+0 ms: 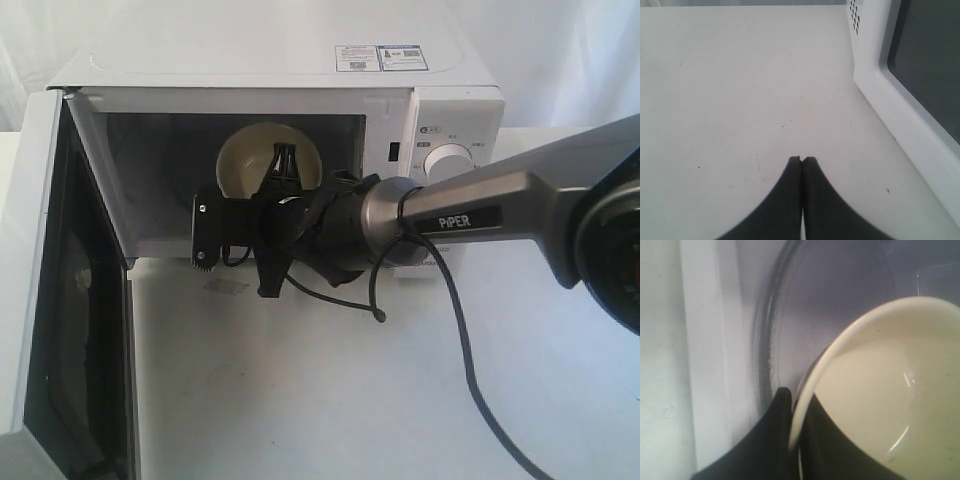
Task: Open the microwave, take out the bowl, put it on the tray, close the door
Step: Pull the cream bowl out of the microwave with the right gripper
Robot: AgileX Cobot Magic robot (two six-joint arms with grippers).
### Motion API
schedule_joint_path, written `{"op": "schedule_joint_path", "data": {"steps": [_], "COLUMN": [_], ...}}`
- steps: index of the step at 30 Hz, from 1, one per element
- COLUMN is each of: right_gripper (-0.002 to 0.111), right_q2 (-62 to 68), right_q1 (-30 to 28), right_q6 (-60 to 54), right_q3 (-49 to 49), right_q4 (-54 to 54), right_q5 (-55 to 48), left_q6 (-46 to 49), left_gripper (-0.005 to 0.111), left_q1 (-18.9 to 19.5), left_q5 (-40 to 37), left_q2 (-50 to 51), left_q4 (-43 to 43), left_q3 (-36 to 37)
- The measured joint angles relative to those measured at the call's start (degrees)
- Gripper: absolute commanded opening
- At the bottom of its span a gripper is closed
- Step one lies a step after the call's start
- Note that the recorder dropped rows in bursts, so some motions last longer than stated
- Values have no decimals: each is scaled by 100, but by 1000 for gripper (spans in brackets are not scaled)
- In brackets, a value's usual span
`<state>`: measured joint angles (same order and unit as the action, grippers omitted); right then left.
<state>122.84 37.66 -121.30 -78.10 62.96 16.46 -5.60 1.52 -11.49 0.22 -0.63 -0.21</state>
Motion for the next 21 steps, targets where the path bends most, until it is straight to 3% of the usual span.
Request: {"op": "schedule_joint_path", "data": {"steps": [13,21], "right_gripper": [0,0], "right_q2": [-579,-1830], "right_q1": [42,496], "right_q6": [47,13], "right_q3": [179,1466], "right_q4": [619,1285], "right_q5": [-551,-609], "left_q6": [0,0], "left_gripper": [0,0], "left_q1": [0,0], "left_q5": [0,0], "left_q2": [0,0], "left_q4": [0,0], "left_q3": [0,0]}}
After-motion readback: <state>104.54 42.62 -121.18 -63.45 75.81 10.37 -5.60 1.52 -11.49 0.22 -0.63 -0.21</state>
